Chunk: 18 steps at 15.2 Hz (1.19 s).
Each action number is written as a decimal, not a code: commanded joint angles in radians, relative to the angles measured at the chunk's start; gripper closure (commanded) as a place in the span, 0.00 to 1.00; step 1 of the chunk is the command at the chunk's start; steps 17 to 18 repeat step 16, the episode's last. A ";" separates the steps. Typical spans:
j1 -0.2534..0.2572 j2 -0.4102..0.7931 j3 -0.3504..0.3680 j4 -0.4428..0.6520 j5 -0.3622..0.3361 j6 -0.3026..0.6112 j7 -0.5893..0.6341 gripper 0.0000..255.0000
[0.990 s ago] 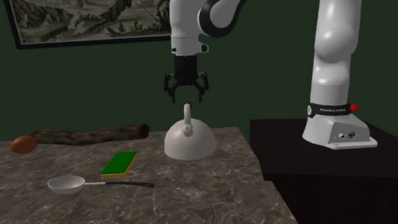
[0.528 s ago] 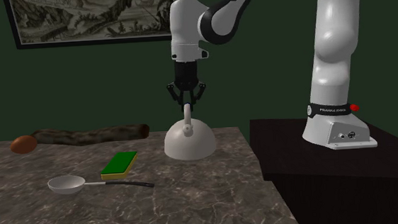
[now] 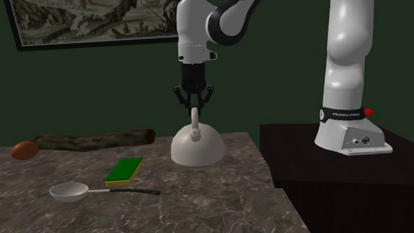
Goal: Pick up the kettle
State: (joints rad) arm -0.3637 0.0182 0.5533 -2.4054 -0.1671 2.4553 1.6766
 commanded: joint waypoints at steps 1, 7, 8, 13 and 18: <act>0.000 -0.019 0.001 0.005 0.019 -0.020 -0.015 1.00; 0.003 -0.085 -0.001 0.031 0.081 -0.099 -0.065 1.00; 0.004 -0.096 -0.002 0.036 0.089 -0.112 -0.072 1.00; 0.008 -0.142 -0.009 0.066 0.125 -0.180 -0.103 1.00; 0.009 -0.152 -0.011 0.073 0.132 -0.196 -0.109 1.00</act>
